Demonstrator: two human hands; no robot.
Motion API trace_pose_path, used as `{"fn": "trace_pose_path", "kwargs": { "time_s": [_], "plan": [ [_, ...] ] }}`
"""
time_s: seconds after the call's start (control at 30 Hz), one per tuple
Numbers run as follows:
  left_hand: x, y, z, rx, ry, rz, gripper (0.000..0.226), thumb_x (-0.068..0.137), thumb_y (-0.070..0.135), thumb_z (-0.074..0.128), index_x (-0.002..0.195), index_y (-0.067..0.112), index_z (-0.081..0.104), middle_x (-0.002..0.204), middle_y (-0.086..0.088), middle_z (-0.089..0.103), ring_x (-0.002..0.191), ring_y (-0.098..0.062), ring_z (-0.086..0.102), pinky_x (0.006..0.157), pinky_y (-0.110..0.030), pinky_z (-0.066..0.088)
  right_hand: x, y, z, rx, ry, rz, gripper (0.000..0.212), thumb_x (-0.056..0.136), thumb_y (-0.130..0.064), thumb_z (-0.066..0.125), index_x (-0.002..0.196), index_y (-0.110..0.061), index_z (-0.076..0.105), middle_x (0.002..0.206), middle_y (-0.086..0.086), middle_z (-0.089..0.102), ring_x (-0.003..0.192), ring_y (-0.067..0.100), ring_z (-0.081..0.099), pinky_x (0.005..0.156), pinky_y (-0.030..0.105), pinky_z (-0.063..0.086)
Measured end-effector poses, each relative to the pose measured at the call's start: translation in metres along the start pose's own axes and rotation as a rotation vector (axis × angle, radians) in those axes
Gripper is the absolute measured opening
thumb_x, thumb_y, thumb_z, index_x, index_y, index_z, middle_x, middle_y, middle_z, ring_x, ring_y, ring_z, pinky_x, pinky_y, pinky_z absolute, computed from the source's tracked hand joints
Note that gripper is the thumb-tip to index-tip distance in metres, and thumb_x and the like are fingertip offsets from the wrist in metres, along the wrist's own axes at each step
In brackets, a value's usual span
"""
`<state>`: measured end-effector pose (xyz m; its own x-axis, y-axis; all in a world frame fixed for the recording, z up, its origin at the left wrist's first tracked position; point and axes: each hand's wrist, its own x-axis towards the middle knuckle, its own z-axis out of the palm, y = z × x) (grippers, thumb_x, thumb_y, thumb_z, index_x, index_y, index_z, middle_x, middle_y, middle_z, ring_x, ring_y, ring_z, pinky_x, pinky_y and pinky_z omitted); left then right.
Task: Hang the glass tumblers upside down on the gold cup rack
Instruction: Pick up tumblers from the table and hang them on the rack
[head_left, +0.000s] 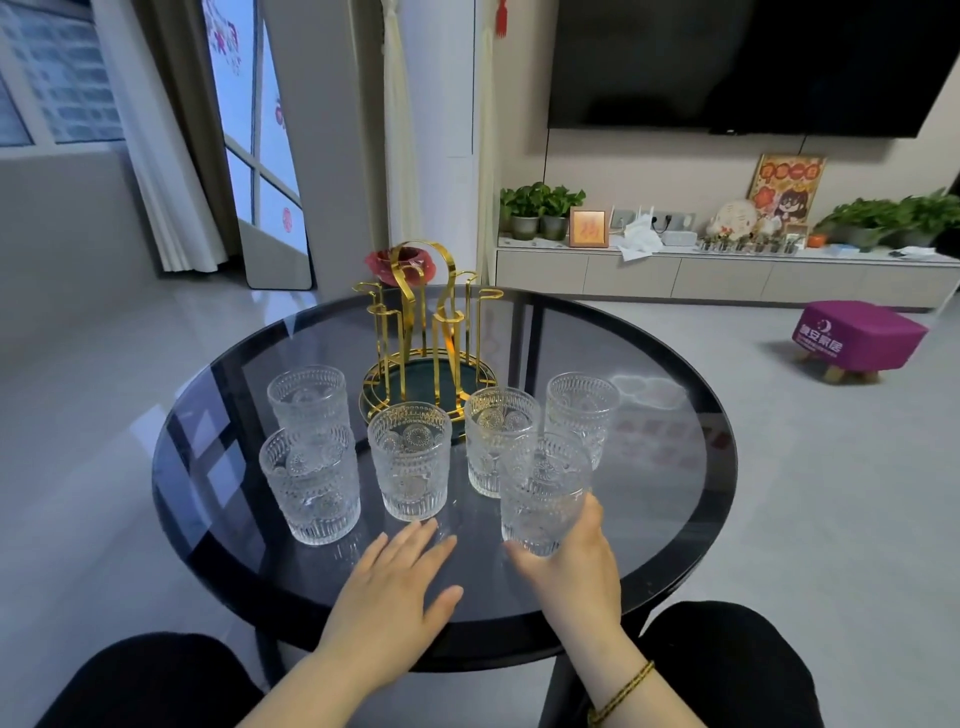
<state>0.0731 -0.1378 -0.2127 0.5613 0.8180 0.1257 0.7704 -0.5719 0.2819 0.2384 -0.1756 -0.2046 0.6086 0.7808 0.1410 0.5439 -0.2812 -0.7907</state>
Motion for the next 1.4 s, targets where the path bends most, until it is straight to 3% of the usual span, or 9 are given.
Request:
{"fn": "trace_pose_path", "kwargs": {
  "time_s": [0.27, 0.33, 0.43, 0.5, 0.73, 0.87, 1.0, 1.2, 1.4],
  "plan": [
    [-0.002, 0.001, -0.005, -0.076, 0.028, -0.002, 0.05, 0.089, 0.044, 0.038, 0.136, 0.032, 0.025, 0.151, 0.011, 0.016, 0.138, -0.003, 0.008, 0.113, -0.025, 0.001, 0.001, 0.004, -0.008, 0.151, -0.036, -0.039, 0.069, 0.062, -0.03, 0.074, 0.114, -0.021, 0.03, 0.103, -0.005, 0.054, 0.088, 0.023, 0.059, 0.065, 0.029, 0.044],
    [-0.007, 0.003, -0.011, -0.138, 0.059, 0.011, 0.046, 0.088, 0.04, 0.045, 0.132, 0.031, 0.034, 0.147, 0.012, 0.024, 0.136, -0.002, 0.017, 0.112, -0.022, 0.009, 0.0, 0.005, -0.012, 0.285, -0.039, -0.061, 0.065, 0.061, -0.021, 0.077, 0.109, -0.023, 0.034, 0.097, -0.013, 0.051, 0.086, 0.011, 0.057, 0.063, 0.015, 0.044],
    [-0.011, 0.007, -0.029, -0.147, 0.251, 0.114, 0.033, 0.074, 0.025, 0.07, 0.106, 0.026, 0.062, 0.118, 0.008, 0.062, 0.114, -0.007, 0.051, 0.091, -0.02, 0.042, 0.001, 0.008, -0.02, 0.408, -0.033, -0.111, 0.064, 0.061, -0.01, 0.077, 0.104, -0.028, 0.035, 0.098, -0.021, 0.045, 0.089, -0.009, 0.051, 0.066, 0.0, 0.04],
    [-0.007, 0.008, -0.05, -0.205, 0.386, 0.162, 0.02, 0.071, 0.023, 0.068, 0.092, 0.022, 0.069, 0.098, 0.007, 0.071, 0.097, -0.003, 0.055, 0.082, -0.017, 0.042, 0.002, 0.008, -0.026, 0.445, -0.037, -0.129, 0.064, 0.062, -0.009, 0.077, 0.105, -0.031, 0.035, 0.1, -0.021, 0.046, 0.091, -0.014, 0.049, 0.067, 0.004, 0.041],
    [0.047, -0.011, -0.131, -0.214, 0.525, 0.118, 0.028, 0.087, 0.009, 0.051, 0.113, 0.015, 0.058, 0.12, -0.004, 0.06, 0.109, -0.009, 0.045, 0.093, -0.028, 0.032, 0.032, -0.027, -0.061, 0.381, 0.01, -0.224, 0.062, 0.062, -0.011, 0.076, 0.109, -0.03, 0.04, 0.104, -0.011, 0.049, 0.094, 0.005, 0.049, 0.08, 0.016, 0.036],
    [0.09, -0.028, -0.159, -0.146, 0.445, 0.038, 0.032, 0.09, 0.016, 0.045, 0.122, 0.017, 0.05, 0.133, -0.004, 0.05, 0.124, -0.019, 0.042, 0.102, -0.038, 0.033, 0.062, -0.058, -0.085, 0.349, -0.027, -0.305, 0.061, 0.064, -0.013, 0.076, 0.112, -0.028, 0.041, 0.099, -0.015, 0.05, 0.087, -0.013, 0.052, 0.071, 0.0, 0.038],
    [0.129, -0.044, -0.162, -0.013, 0.292, -0.003, 0.044, 0.091, 0.019, 0.044, 0.134, 0.019, 0.033, 0.147, -0.002, 0.033, 0.133, -0.021, 0.03, 0.109, -0.04, 0.027, 0.096, -0.095, -0.097, 0.175, -0.11, -0.369, 0.067, 0.062, -0.017, 0.076, 0.119, -0.021, 0.041, 0.116, -0.002, 0.047, 0.105, 0.017, 0.049, 0.09, 0.026, 0.038],
    [0.15, -0.066, -0.152, 0.067, 0.084, 0.016, 0.059, 0.091, 0.015, 0.041, 0.14, 0.021, 0.011, 0.153, 0.0, 0.012, 0.139, -0.018, 0.016, 0.114, -0.036, 0.011, 0.137, -0.155, -0.098, -0.136, -0.209, -0.563, 0.074, 0.061, -0.026, 0.075, 0.124, -0.018, 0.037, 0.11, -0.008, 0.042, 0.101, 0.009, 0.042, 0.085, 0.023, 0.034],
    [0.153, -0.07, -0.146, -0.004, 0.154, 0.036, 0.063, 0.086, 0.003, 0.04, 0.14, 0.022, 0.013, 0.152, 0.002, 0.016, 0.138, -0.015, 0.017, 0.114, -0.034, 0.008, 0.163, -0.19, -0.073, -0.311, -0.361, -0.62, 0.075, 0.064, -0.027, 0.073, 0.128, -0.019, 0.035, 0.131, 0.004, 0.046, 0.105, 0.012, 0.043, 0.085, 0.024, 0.037]
  ]
}}
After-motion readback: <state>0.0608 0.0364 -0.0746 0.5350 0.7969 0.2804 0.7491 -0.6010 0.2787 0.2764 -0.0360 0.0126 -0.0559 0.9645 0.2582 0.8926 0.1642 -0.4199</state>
